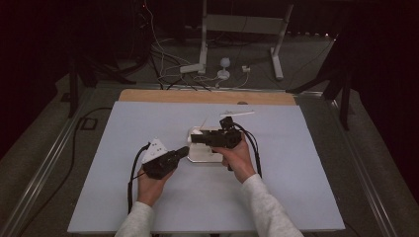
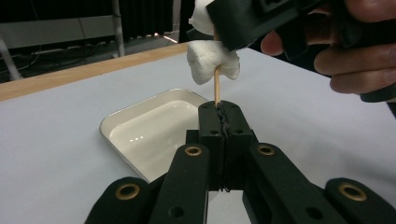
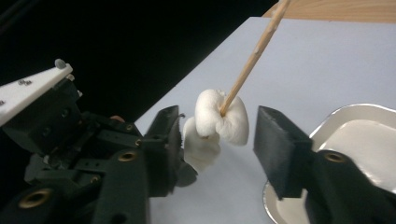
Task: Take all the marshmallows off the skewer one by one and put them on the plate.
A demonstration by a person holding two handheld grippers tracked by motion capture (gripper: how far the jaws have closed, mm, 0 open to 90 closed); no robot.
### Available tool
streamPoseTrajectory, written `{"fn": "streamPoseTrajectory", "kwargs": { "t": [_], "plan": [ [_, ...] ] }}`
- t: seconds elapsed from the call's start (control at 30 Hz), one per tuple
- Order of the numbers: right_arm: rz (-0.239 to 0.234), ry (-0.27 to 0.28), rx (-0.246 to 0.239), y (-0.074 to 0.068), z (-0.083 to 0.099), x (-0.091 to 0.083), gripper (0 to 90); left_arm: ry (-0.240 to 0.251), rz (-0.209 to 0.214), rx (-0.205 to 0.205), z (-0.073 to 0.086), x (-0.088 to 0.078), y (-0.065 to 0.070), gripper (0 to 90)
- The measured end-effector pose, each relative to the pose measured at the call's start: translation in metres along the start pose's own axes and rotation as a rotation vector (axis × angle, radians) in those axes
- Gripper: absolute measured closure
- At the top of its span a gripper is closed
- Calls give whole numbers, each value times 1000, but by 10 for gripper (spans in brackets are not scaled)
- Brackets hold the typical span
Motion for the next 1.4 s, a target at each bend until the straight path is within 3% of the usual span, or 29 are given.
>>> {"fn": "streamPoseTrajectory", "kwargs": {
  "t": [0.13,0.47,0.5,0.57,0.83,0.9,1.0,1.13,1.4],
  "plan": [
    [-29,1,16,-2,0,1,684,-8,1,3,1,1,0,900],
    [13,44,15,-2,-5,-8,740,-35,-10,39,4,3,1,900],
    [20,58,14,-2,-6,-10,746,-56,-21,56,6,4,1,900],
    [12,118,54,2,-13,-21,751,-57,-14,46,10,4,0,900],
    [63,141,17,6,-24,-39,757,-60,-13,74,8,5,2,900],
    [70,170,22,6,-26,-44,765,-97,-42,92,12,6,0,900],
    [68,250,42,10,-36,-63,767,-90,-56,48,16,4,-8,900],
    [130,196,-24,9,-38,-72,760,-56,-55,31,11,-1,-9,900],
    [259,75,-102,17,-20,-56,749,-23,-52,-18,8,-4,-13,900]
  ]
}}
Point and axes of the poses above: each handheld gripper's, and its own axes: x roughly forward along the jaws, z roughly out of its underside, y roughly to its right, the point moved 4 cm from there along x, roughly forward along the jaws, and after that the axes turned 3 degrees about -x, right-handed, at the moved point
